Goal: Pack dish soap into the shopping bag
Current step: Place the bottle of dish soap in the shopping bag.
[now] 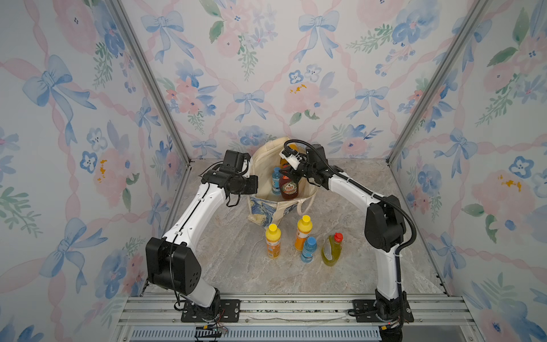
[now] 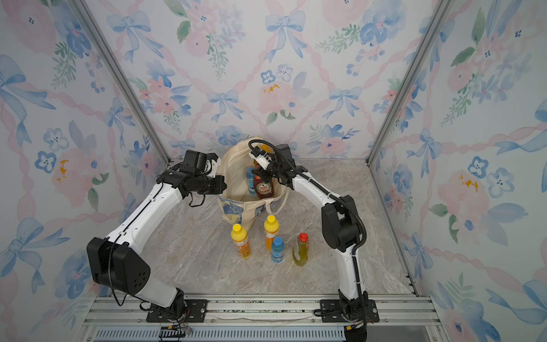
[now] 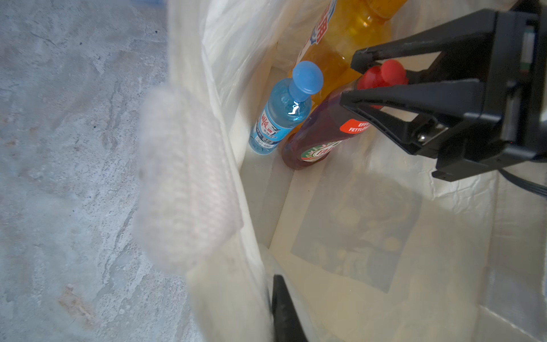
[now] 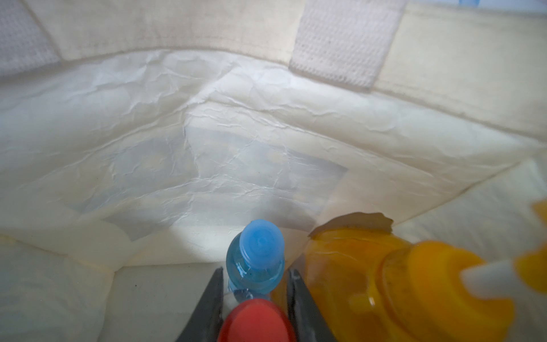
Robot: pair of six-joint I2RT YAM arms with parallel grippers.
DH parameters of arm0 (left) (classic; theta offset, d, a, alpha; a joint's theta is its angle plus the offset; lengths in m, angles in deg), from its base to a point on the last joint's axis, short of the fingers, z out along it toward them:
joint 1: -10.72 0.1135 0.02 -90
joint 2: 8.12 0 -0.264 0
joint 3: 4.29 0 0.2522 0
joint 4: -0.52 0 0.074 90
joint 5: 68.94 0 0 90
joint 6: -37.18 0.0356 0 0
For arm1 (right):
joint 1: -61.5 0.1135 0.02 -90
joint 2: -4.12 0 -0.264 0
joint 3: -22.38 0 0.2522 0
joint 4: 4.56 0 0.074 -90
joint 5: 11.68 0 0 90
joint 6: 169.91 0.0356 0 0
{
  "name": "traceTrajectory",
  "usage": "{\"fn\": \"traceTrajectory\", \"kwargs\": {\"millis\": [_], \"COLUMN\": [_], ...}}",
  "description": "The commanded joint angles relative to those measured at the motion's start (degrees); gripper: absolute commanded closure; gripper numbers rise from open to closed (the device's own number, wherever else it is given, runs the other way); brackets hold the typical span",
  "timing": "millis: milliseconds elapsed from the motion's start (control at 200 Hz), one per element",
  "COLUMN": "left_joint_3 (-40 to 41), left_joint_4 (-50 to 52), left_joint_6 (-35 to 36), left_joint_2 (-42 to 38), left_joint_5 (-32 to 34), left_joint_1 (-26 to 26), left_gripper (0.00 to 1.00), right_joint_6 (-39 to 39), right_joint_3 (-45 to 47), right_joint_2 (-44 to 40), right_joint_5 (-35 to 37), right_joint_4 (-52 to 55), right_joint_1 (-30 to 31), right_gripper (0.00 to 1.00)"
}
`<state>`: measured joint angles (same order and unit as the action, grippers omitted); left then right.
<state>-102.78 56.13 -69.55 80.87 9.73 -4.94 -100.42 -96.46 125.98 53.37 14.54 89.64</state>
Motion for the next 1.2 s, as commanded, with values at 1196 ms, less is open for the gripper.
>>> {"fn": "traceTrajectory", "kwargs": {"millis": [1196], "left_joint_3": [-0.31], "left_joint_4": [0.38], "left_joint_6": [-0.58], "left_joint_2": [0.78], "left_joint_5": [-0.8], "left_joint_1": [0.55], "left_gripper": [0.93], "right_joint_6": [3.95], "right_joint_3": [-0.04], "right_joint_2": [2.31], "right_joint_5": [-0.7], "right_joint_4": [-13.88], "right_joint_1": [-0.64], "right_gripper": [1.0]}}
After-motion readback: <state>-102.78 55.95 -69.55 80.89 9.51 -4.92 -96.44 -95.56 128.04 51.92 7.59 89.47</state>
